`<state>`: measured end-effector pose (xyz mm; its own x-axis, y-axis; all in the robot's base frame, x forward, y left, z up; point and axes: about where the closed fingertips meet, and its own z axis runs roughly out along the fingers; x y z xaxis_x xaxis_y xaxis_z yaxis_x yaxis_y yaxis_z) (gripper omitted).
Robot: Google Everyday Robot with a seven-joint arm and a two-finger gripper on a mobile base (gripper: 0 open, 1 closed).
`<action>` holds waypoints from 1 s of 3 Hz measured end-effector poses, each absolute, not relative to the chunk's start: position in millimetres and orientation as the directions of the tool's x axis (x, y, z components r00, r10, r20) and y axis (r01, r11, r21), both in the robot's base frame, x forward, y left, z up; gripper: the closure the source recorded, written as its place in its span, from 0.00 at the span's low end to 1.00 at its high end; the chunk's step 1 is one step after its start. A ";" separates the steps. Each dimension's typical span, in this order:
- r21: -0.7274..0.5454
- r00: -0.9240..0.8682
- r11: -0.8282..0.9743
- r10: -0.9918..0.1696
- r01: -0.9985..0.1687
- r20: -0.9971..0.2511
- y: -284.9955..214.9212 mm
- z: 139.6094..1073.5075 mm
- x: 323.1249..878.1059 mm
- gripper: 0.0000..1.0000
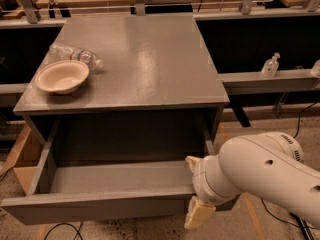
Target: Open top drawer
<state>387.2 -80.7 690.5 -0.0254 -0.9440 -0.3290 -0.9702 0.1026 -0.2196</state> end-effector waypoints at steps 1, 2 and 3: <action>-0.244 -0.028 0.112 -0.946 -0.963 -0.323 -88.6 698.2 391.0 0.00; -0.286 -0.057 0.147 -0.952 -0.947 -0.302 -123.4 724.1 401.9 0.00; -0.315 -0.108 0.202 -0.951 -0.927 -0.291 -174.0 753.7 415.6 0.00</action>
Offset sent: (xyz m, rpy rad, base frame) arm 0.0314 -0.0918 0.0684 -0.0581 -0.1160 -0.1192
